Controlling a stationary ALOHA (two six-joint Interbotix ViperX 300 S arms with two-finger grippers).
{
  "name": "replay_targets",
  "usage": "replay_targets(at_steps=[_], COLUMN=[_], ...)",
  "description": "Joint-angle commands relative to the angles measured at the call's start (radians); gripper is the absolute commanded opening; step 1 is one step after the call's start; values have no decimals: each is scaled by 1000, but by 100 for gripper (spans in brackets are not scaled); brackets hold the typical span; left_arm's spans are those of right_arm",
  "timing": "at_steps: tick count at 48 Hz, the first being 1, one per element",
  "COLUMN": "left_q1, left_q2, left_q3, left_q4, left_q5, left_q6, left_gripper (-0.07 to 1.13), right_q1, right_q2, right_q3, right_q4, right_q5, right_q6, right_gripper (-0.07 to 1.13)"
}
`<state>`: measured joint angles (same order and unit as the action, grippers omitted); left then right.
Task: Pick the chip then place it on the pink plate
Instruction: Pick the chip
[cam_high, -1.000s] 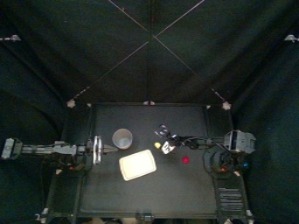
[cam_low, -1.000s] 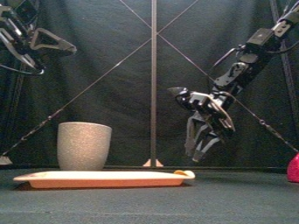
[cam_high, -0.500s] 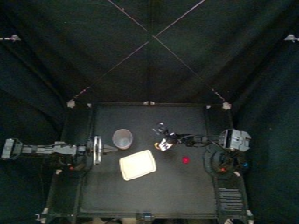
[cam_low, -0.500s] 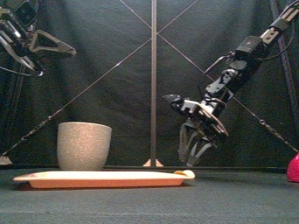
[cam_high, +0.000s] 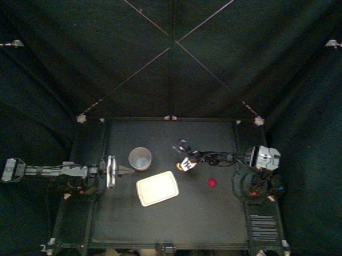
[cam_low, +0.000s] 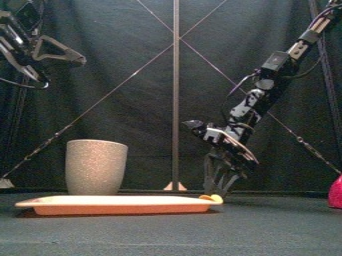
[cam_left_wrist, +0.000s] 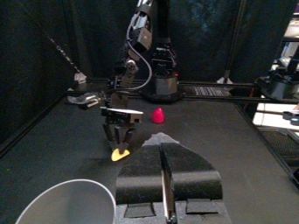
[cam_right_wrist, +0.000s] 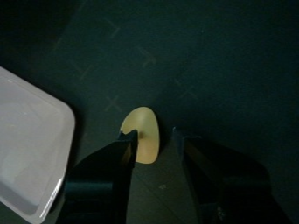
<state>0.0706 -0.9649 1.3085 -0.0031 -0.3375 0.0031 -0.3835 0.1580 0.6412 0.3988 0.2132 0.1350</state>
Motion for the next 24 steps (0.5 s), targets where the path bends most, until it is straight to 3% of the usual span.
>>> replay_targets(at_steps=[1, 8, 24], left_q1=[2, 2, 6], left_q2=[5, 5, 5], left_q3=[-11, -9, -9], left_q4=[0, 0, 0], left_q5=[-9, -9, -9], left_q6=[2, 2, 2], left_gripper=[4, 4, 4], right_q1=[-6, -3, 11], right_q2=[-8, 3, 11], right_q3=[-20, -26, -37], right_q4=[-3, 2, -3], right_q5=[2, 20, 52], right_q6=[0, 0, 0], right_gripper=[77, 72, 44])
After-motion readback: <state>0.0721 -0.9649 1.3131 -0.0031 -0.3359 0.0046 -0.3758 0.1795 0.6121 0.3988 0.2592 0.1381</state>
